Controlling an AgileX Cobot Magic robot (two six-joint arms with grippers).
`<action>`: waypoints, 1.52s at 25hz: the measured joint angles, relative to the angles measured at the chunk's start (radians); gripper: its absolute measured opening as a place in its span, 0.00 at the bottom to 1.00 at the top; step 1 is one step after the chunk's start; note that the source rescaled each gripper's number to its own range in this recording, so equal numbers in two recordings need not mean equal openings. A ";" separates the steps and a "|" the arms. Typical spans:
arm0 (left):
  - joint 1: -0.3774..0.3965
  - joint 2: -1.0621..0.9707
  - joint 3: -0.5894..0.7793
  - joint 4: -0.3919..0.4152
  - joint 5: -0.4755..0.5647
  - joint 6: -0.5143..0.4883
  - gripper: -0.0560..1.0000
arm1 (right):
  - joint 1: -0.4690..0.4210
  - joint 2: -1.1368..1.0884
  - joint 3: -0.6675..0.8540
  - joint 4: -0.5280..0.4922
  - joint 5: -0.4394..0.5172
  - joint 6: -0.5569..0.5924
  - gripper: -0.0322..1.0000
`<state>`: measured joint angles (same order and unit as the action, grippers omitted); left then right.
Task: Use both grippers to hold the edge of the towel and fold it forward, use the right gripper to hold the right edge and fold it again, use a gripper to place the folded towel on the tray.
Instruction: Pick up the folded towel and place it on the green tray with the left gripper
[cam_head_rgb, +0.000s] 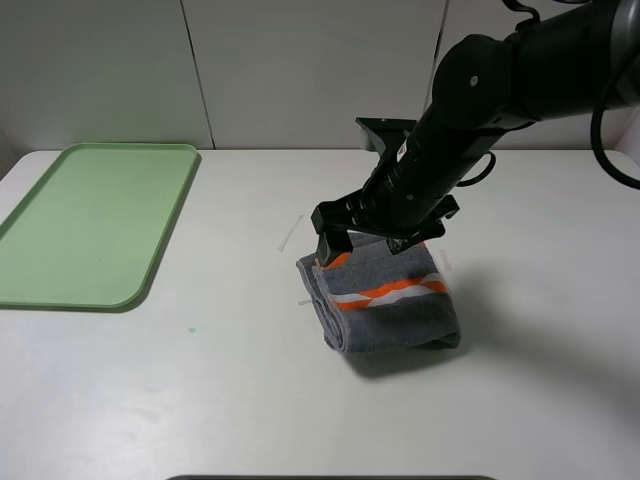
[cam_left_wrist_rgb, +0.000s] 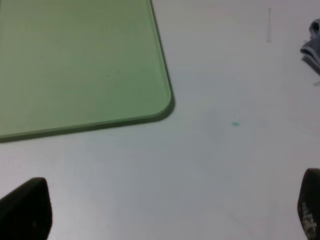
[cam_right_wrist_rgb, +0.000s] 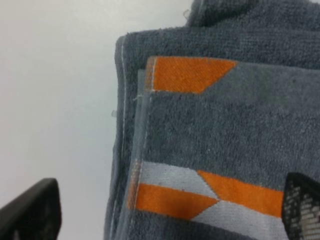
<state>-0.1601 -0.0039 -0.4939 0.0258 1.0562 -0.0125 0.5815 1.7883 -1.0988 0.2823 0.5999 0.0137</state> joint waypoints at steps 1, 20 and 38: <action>0.000 0.000 0.000 0.000 0.000 0.000 1.00 | 0.000 0.000 0.000 0.000 0.000 -0.001 0.99; 0.000 0.000 0.000 0.000 0.000 0.000 1.00 | 0.000 -0.146 0.000 -0.027 0.171 -0.056 1.00; 0.000 0.000 0.000 0.000 0.000 0.000 1.00 | -0.235 -0.877 0.400 0.005 0.383 -0.226 1.00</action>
<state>-0.1601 -0.0039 -0.4939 0.0258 1.0562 -0.0125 0.3462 0.9112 -0.6986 0.2875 0.9828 -0.2120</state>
